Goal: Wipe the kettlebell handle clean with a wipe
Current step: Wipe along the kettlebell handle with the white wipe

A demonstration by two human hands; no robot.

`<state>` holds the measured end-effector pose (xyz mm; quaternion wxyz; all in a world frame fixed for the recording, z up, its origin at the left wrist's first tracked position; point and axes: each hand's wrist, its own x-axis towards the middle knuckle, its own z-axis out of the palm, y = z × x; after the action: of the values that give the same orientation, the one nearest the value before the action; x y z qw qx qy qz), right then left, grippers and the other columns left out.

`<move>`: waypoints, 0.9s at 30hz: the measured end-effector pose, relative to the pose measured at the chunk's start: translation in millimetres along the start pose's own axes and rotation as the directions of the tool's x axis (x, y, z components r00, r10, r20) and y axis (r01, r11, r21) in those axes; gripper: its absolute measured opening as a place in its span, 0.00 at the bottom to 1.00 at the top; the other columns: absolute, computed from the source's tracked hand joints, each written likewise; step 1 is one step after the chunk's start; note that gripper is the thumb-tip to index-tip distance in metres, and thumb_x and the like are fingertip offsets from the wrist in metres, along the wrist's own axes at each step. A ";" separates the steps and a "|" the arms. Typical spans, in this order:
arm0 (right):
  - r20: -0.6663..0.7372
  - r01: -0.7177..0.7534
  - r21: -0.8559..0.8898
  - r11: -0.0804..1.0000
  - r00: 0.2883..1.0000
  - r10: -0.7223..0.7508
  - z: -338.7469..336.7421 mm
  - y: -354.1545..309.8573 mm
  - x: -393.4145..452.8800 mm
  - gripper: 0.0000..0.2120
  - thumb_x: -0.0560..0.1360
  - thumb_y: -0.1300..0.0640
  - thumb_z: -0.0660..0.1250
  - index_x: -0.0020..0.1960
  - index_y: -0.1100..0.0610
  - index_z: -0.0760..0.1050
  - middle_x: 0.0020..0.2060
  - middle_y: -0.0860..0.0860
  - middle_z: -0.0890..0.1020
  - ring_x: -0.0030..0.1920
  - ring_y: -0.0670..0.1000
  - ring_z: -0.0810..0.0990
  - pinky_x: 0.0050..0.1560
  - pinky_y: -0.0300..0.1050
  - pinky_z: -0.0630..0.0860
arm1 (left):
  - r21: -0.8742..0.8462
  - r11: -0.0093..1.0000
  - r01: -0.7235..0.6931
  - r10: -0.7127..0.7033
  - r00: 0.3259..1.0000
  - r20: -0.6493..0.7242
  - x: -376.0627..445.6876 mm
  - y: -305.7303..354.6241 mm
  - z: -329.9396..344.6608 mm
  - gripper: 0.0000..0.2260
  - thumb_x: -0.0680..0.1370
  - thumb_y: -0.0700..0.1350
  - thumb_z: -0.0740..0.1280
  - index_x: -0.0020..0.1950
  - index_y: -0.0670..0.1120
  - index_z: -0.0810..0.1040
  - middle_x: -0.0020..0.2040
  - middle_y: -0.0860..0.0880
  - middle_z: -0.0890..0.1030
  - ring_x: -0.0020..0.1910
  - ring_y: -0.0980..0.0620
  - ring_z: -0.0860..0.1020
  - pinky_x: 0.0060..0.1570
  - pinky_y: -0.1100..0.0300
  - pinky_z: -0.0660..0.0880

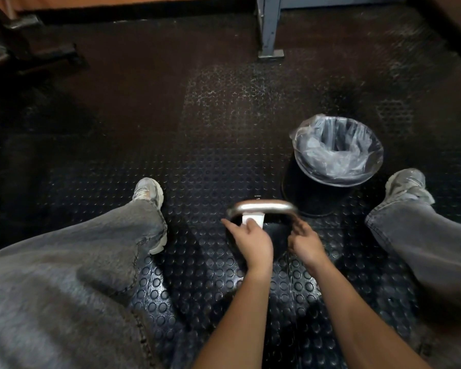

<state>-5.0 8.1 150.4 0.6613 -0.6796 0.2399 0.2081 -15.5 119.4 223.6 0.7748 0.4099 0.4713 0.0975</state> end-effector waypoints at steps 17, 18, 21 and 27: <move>-0.006 -0.007 -0.010 1.000 1.000 0.007 -0.6 8.4 9.9 0.34 0.74 0.73 0.60 0.77 0.52 0.64 0.74 0.50 0.71 0.68 0.57 0.76 0.51 0.52 0.80 | -0.070 0.989 0.127 -0.134 0.983 -0.121 11.2 16.7 2.9 0.21 0.84 0.37 0.57 0.77 0.39 0.61 0.70 0.39 0.72 0.62 0.41 0.75 0.64 0.54 0.71; -0.006 0.000 -0.007 1.000 1.000 0.000 -0.4 9.7 11.1 0.34 0.74 0.73 0.60 0.77 0.52 0.64 0.74 0.51 0.71 0.70 0.58 0.74 0.50 0.47 0.78 | 0.086 0.996 0.040 -0.030 0.994 -0.108 2.1 9.4 4.4 0.25 0.84 0.38 0.57 0.81 0.43 0.54 0.70 0.41 0.73 0.64 0.41 0.75 0.66 0.54 0.70; -0.017 0.006 -0.026 1.000 1.000 -0.007 -3.4 12.2 13.5 0.34 0.75 0.72 0.61 0.77 0.53 0.63 0.73 0.51 0.72 0.69 0.56 0.74 0.54 0.48 0.78 | 0.333 0.939 -0.083 0.069 0.996 0.054 -15.4 -23.2 -3.0 0.32 0.85 0.44 0.57 0.82 0.50 0.39 0.47 0.48 0.81 0.50 0.44 0.81 0.57 0.50 0.76; 0.002 -0.004 -0.012 1.000 1.000 0.004 -3.1 9.4 12.6 0.33 0.75 0.73 0.59 0.77 0.54 0.63 0.72 0.49 0.72 0.63 0.51 0.77 0.62 0.61 0.78 | -0.288 0.949 0.131 -0.174 0.976 -0.132 27.0 16.8 -6.0 0.19 0.84 0.34 0.55 0.76 0.37 0.63 0.73 0.38 0.68 0.68 0.40 0.72 0.67 0.52 0.72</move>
<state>-0.7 4.3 135.4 0.6570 -0.6830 0.2391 0.2115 -2.0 148.0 216.9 0.7905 0.2507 0.5425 0.1340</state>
